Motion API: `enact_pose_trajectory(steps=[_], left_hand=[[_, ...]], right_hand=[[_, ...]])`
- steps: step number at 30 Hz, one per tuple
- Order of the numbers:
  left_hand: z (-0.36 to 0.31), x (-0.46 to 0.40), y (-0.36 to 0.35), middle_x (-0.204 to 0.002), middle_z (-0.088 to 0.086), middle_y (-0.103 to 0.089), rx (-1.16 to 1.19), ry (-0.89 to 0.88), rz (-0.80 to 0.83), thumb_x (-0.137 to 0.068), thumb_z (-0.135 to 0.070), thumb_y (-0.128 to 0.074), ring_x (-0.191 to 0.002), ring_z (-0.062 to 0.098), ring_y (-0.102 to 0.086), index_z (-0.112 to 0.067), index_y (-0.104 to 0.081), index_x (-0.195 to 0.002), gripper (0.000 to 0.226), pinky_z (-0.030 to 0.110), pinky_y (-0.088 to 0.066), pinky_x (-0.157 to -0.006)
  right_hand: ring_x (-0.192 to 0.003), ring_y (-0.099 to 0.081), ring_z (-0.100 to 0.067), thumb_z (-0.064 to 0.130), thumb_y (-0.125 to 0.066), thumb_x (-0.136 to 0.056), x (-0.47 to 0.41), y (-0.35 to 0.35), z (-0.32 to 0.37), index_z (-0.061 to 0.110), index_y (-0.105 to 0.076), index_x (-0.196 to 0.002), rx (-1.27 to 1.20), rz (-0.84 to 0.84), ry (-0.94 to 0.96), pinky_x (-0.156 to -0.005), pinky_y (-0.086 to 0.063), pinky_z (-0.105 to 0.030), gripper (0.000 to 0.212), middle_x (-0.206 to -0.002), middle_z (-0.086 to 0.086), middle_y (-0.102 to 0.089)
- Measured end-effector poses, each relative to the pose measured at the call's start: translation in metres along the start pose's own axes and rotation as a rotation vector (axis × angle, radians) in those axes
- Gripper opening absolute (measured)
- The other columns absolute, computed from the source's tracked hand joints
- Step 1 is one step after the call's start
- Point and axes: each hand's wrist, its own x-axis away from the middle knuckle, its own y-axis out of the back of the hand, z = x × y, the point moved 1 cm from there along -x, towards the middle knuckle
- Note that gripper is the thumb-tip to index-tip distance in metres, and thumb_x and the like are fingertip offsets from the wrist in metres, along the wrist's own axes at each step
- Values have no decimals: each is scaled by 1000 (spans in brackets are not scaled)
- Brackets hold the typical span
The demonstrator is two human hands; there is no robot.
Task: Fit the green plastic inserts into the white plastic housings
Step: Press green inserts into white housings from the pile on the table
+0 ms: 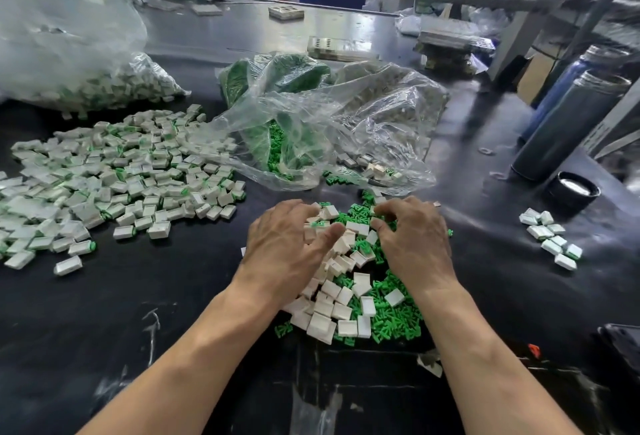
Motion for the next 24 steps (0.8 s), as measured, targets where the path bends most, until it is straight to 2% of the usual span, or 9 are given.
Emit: enact_pose_trajectory(steps=[5,7,10,13,17,19,21,23,24], left_hand=[[13,-3,12,-159,-2,-39,-60,69,30,-78,-89,-20,-149,19,-30,-30,-47,-147,95,45,-17,-123],[17,-4,17,-160,-1,-39,-16,102,22,-78,-89,-19,-149,20,-30,-29,-46,-149,97,45,-18,-123],[17,-1,16,-160,-1,-39,82,92,17,-79,-86,-21,-149,17,-28,-27,-49,-147,95,43,-15,-123],[8,1,10,-161,-2,-38,129,26,35,-80,-84,-20,-150,14,-26,-25,-50,-147,93,39,-8,-124],[-2,-4,7,-163,-1,-35,211,-6,70,-85,-81,-24,-151,13,-25,-28,-48,-149,87,43,-17,-123],[-7,-5,5,-165,-2,-31,214,-37,108,-87,-80,-26,-152,12,-23,-30,-45,-151,83,42,-19,-122],[-11,-5,6,-167,-5,-26,211,-57,137,-86,-80,-27,-152,10,-20,-32,-41,-153,84,43,-18,-124],[-11,-5,10,-169,-7,-17,213,-68,166,-82,-83,-30,-154,7,-12,-36,-35,-156,88,44,-11,-127],[-9,-4,12,-170,-10,-10,200,-84,188,-78,-87,-33,-152,3,-4,-40,-29,-158,92,42,-2,-126]], right_hand=[[-100,-57,-21,30,-69,-99,-1,-2,-1,20,-76,-106,4,-26,37,-93,-43,-39,14,-102,-2,-70],[-98,-56,-19,29,-67,-100,-2,-2,-4,19,-75,-104,-50,-46,25,-94,-44,-40,14,-101,0,-69],[-97,-60,-19,28,-64,-102,-4,3,-12,20,-72,-102,-234,-106,-98,-91,-50,-42,12,-100,3,-68],[-95,-64,-22,31,-61,-103,-6,8,-27,20,-71,-101,-306,-168,-232,-82,-49,-35,15,-98,0,-71],[-90,-66,-20,33,-60,-104,-3,4,-28,25,-68,-98,-379,-81,-264,-78,-46,-31,13,-89,8,-69],[-91,-65,-15,35,-60,-104,0,-2,-19,27,-68,-102,-378,-14,-215,-80,-49,-32,12,-93,11,-69],[-93,-63,-7,35,-61,-104,1,-7,-9,27,-70,-110,-397,29,-170,-79,-49,-23,15,-101,13,-70],[-92,-63,-1,36,-61,-104,1,-8,-1,27,-71,-112,-415,53,-136,-75,-45,-14,16,-102,17,-68],[-93,-64,-4,36,-61,-104,1,-7,0,27,-71,-111,-427,58,-128,-76,-46,-16,15,-103,16,-69]])
